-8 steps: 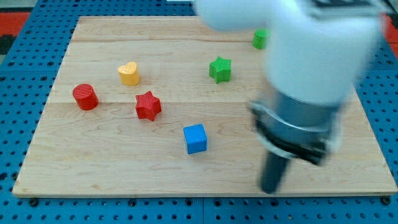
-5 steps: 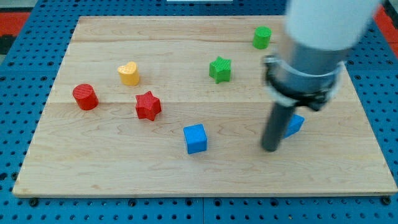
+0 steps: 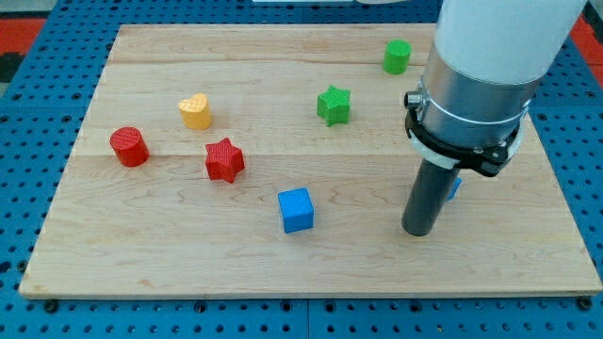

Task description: Push the blue triangle to the up slightly

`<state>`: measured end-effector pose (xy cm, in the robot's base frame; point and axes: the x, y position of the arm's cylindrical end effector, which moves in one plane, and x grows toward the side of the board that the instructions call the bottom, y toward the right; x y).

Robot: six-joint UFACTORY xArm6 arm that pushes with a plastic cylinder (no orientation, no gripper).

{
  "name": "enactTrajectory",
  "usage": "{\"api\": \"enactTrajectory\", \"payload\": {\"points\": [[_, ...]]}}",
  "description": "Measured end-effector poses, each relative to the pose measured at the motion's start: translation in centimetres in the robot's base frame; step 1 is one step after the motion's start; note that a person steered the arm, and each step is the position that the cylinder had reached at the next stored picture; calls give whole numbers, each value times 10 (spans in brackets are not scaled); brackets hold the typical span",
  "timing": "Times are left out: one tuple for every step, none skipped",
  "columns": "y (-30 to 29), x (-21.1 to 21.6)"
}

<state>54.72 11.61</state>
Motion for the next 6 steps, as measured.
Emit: {"api": "enactTrajectory", "payload": {"points": [[0,0],[0,0],[0,0],[-4,1],[-7,1],[-7,1]]}}
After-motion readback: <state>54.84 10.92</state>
